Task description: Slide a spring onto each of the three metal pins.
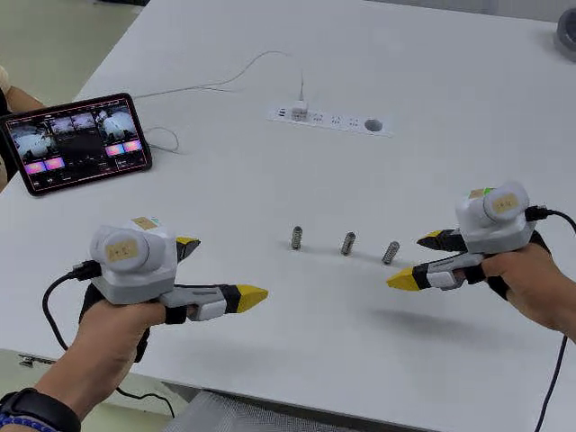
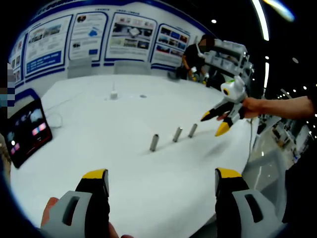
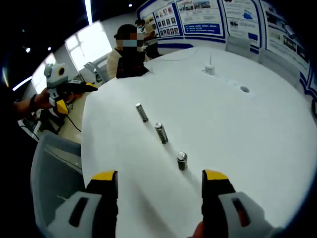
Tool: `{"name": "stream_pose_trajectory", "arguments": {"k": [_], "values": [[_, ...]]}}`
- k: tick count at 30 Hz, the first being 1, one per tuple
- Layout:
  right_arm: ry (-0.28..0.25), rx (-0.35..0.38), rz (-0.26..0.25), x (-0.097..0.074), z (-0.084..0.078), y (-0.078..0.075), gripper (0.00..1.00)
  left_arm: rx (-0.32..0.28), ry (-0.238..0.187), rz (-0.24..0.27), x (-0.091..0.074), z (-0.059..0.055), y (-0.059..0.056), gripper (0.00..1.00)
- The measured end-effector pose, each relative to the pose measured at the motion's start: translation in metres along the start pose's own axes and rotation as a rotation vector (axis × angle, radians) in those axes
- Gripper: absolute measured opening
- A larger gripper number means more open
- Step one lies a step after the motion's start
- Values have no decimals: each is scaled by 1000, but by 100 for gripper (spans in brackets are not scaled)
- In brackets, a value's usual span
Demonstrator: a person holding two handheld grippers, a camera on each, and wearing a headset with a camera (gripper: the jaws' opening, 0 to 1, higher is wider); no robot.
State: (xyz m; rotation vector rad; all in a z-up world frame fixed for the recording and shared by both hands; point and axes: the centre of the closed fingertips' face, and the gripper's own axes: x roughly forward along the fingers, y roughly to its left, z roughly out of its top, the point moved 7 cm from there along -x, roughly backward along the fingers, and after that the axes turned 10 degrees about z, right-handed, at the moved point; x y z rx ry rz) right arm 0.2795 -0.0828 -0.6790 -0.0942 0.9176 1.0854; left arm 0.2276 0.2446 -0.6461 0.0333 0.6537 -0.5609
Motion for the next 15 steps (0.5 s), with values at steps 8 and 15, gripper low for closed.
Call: {"name": "stream_pose_trajectory", "arguments": {"k": [8, 15], "values": [[-103, 63, -20, -7, -3, 7, 74, 12, -2, -17, 5, 5, 0, 90], [-222, 130, -32, -12, -10, 17, 76, 18, -6, -29, 8, 9, 0, 89]]}}
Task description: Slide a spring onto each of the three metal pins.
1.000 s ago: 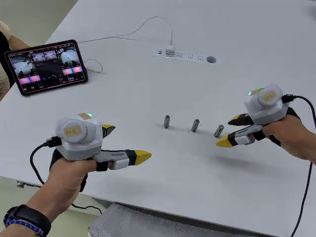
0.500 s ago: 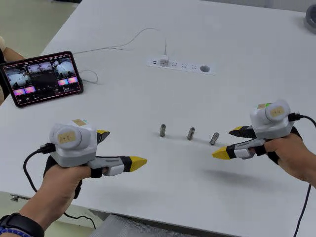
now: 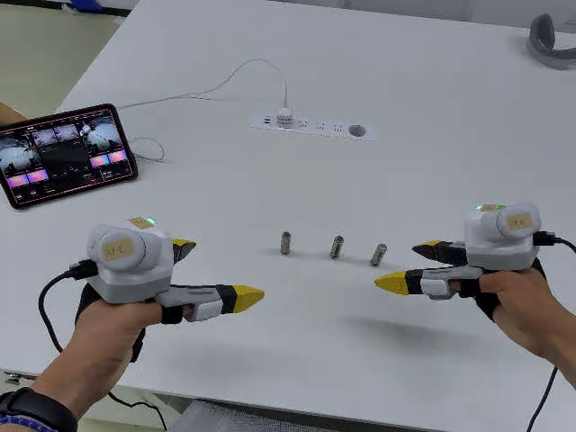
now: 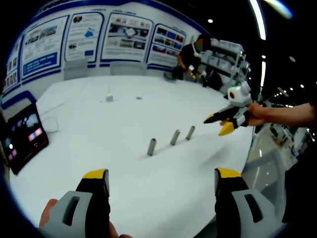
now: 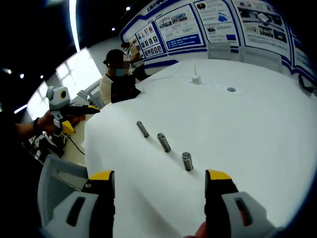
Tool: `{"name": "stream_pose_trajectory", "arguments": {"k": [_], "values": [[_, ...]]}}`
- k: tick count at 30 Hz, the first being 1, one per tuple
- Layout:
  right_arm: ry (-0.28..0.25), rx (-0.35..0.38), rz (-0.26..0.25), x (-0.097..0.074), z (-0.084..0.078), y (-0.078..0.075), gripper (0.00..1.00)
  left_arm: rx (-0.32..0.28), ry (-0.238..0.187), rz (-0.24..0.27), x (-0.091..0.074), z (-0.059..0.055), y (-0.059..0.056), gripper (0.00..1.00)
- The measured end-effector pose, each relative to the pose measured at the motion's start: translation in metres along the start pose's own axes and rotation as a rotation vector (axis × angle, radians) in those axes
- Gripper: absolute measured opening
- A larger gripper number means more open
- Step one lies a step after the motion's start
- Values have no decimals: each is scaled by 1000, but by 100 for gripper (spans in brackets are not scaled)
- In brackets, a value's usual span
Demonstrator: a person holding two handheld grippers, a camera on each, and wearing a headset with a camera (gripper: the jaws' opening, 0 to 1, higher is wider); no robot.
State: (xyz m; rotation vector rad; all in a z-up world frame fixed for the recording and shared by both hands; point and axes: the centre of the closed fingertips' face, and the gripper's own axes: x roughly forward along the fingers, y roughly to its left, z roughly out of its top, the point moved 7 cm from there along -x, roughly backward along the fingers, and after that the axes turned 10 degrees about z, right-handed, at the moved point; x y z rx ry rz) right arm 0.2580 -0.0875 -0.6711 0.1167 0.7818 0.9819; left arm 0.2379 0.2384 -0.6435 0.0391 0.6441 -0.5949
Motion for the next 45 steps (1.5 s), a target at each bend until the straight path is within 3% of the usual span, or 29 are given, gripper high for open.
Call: {"name": "stream_pose_trajectory", "arguments": {"k": [14, 27, 45], "values": [[-55, 14, -35, -9, -16, 22, 86, 29, 10, -31, 3, 3, -1, 93], [-111, 44, -60, -18, -27, 29, 88, 44, 23, -51, 4, -2, -4, 91], [-105, 63, -66, -21, -38, 29, 89, 75, 42, -70, 8, -4, -6, 85]]}}
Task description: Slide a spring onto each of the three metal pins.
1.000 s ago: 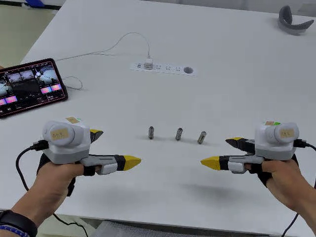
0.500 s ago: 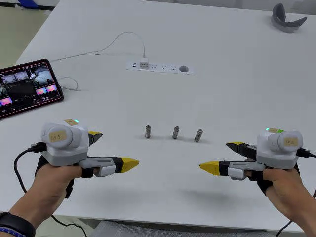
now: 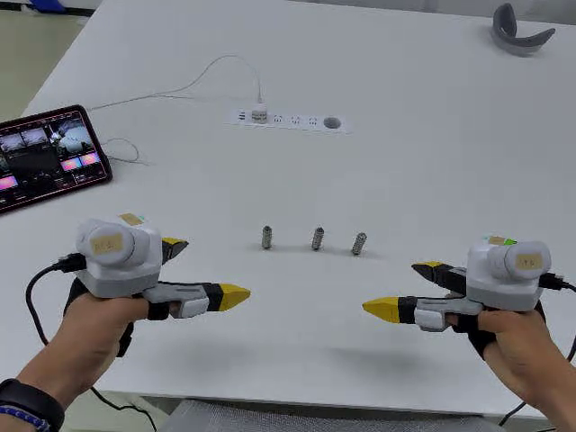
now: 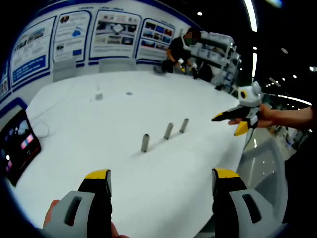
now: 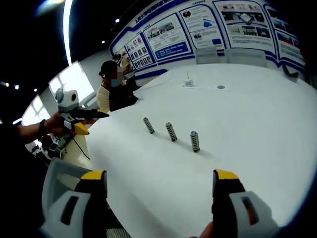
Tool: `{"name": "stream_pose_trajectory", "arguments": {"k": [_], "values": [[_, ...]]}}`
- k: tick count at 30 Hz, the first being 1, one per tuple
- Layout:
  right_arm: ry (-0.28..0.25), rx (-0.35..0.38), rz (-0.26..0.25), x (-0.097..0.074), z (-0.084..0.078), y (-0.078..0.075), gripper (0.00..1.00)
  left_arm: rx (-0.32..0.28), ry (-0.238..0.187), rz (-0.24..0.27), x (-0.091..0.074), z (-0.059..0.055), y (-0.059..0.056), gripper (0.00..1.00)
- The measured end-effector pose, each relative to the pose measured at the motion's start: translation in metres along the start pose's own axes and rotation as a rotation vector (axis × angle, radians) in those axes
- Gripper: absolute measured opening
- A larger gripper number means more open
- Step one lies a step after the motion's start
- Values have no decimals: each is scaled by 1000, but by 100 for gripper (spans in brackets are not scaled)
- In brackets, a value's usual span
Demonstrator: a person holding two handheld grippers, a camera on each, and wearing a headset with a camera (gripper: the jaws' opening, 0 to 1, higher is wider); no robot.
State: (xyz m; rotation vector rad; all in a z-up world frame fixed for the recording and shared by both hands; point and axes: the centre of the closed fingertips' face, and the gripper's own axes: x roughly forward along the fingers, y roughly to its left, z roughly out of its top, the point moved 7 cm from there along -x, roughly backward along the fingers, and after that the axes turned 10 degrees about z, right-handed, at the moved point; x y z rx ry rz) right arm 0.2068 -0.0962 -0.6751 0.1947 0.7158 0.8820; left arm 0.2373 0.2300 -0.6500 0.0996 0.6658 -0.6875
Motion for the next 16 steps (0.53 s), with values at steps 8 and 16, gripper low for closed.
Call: {"name": "stream_pose_trajectory", "arguments": {"k": [8, 16], "values": [[2, -1, 1, -1, -1, 1, 90, -7, 0, -2, 0, -2, 1, 85], [-2, -5, 3, 0, 0, 4, 91, -18, 0, 8, -3, -3, 4, 86]]}}
